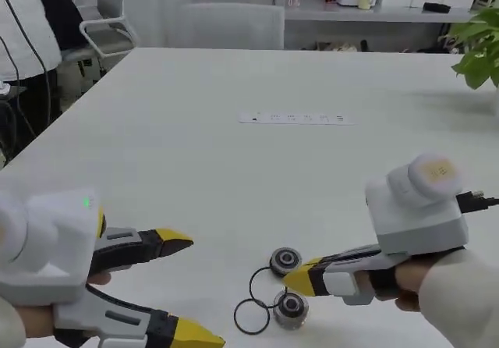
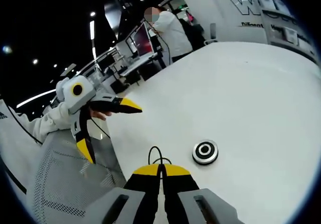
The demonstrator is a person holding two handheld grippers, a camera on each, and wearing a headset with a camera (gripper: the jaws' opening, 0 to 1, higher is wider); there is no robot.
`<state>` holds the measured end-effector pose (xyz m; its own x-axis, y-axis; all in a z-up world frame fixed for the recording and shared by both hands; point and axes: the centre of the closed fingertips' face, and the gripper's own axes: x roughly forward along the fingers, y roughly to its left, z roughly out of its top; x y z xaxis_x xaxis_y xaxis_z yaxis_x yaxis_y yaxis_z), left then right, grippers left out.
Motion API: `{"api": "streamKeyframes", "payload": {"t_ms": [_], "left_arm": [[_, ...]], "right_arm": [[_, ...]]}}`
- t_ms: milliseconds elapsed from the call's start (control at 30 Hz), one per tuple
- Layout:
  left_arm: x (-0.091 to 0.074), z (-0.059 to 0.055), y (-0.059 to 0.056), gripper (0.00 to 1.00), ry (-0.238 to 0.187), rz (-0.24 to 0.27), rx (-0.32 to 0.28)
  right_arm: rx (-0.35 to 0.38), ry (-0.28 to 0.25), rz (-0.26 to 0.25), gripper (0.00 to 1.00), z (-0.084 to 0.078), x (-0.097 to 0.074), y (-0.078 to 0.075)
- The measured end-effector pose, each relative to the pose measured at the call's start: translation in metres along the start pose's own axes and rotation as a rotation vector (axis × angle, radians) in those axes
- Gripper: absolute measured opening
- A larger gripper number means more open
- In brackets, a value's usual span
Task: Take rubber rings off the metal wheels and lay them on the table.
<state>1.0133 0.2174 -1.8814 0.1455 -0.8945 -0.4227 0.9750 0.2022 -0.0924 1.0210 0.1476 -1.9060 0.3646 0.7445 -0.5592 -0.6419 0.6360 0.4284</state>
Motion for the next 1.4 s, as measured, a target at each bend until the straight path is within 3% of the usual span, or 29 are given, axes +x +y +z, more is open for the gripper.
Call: {"api": "streamKeyframes", "payload": {"t_ms": [467, 633, 800, 900, 1000, 1400], "left_arm": [[0.003, -0.009, -0.001, 0.93, 0.032, -0.009, 0.001], [0.003, -0.01, 0.0, 0.96, 0.034, -0.011, -0.003], [0.004, -0.012, -0.002, 0.97, 0.045, -0.019, -0.004], [0.004, -0.014, -0.003, 0.97, 0.05, -0.021, -0.009], [0.005, -0.018, -0.004, 0.96, 0.067, -0.027, -0.015], [0.006, -0.019, -0.006, 0.94, 0.074, -0.035, -0.026]], "right_arm": [[0.0, 0.021, 0.043, 0.0, -0.007, 0.012, 0.013], [-0.055, 0.033, 0.057, 0.0, -0.014, 0.022, 0.02], [-0.1, 0.074, 0.039, 0.0, -0.026, 0.029, 0.018], [-0.107, 0.086, 0.031, 0.0, -0.029, 0.031, 0.017], [-0.167, 0.076, 0.003, 0.0, -0.027, 0.033, 0.015], [-0.179, 0.091, 0.006, 0.01, -0.03, 0.035, 0.013]]}}
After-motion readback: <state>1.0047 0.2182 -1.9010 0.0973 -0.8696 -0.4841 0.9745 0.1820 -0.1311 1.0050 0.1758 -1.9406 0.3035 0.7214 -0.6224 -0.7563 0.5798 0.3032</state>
